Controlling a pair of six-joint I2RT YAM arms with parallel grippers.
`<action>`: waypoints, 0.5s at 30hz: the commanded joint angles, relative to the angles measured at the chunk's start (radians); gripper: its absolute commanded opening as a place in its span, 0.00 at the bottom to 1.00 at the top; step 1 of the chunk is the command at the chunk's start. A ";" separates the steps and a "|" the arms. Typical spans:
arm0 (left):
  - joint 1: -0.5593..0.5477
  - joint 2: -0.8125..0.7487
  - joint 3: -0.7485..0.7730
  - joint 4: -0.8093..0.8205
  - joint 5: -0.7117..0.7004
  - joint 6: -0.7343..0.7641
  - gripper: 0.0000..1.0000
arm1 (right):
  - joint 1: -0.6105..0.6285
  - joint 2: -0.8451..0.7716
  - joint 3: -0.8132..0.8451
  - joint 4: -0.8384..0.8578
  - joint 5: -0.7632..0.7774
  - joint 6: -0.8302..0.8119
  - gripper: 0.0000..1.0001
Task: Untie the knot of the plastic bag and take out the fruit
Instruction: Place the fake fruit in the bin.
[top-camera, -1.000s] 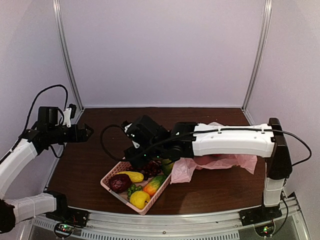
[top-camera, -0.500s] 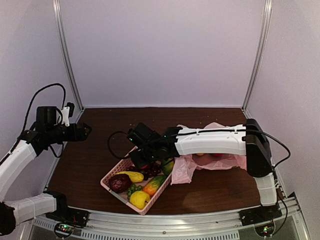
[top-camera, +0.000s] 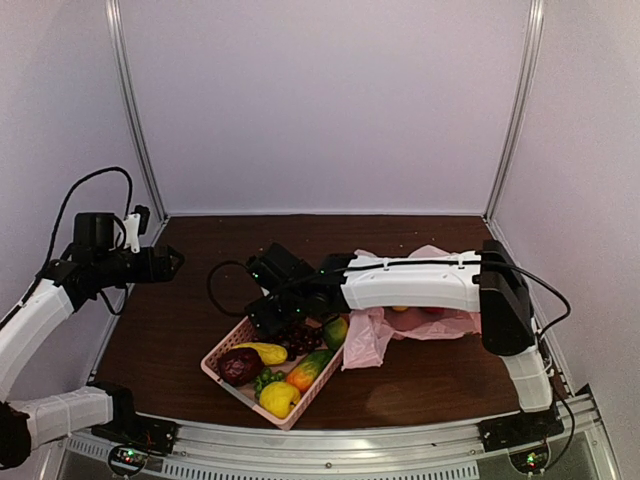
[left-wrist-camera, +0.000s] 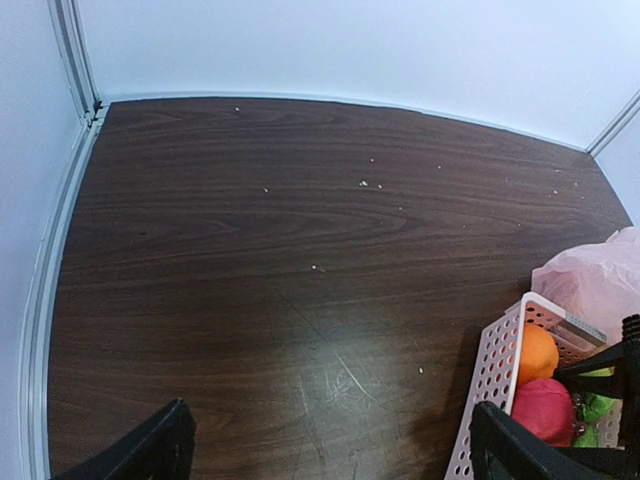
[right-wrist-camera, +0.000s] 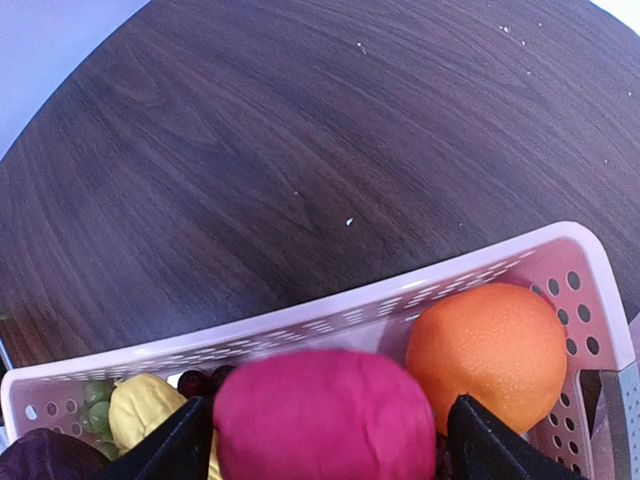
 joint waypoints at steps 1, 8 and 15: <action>0.008 0.009 -0.013 0.035 -0.002 0.018 0.97 | -0.006 0.009 0.036 0.006 -0.015 -0.027 0.85; 0.008 0.017 -0.013 0.036 0.018 0.023 0.97 | -0.005 -0.015 0.035 0.016 -0.019 -0.029 0.87; 0.008 0.001 -0.030 0.059 0.097 0.025 0.94 | -0.002 -0.124 0.020 0.031 -0.024 -0.051 0.88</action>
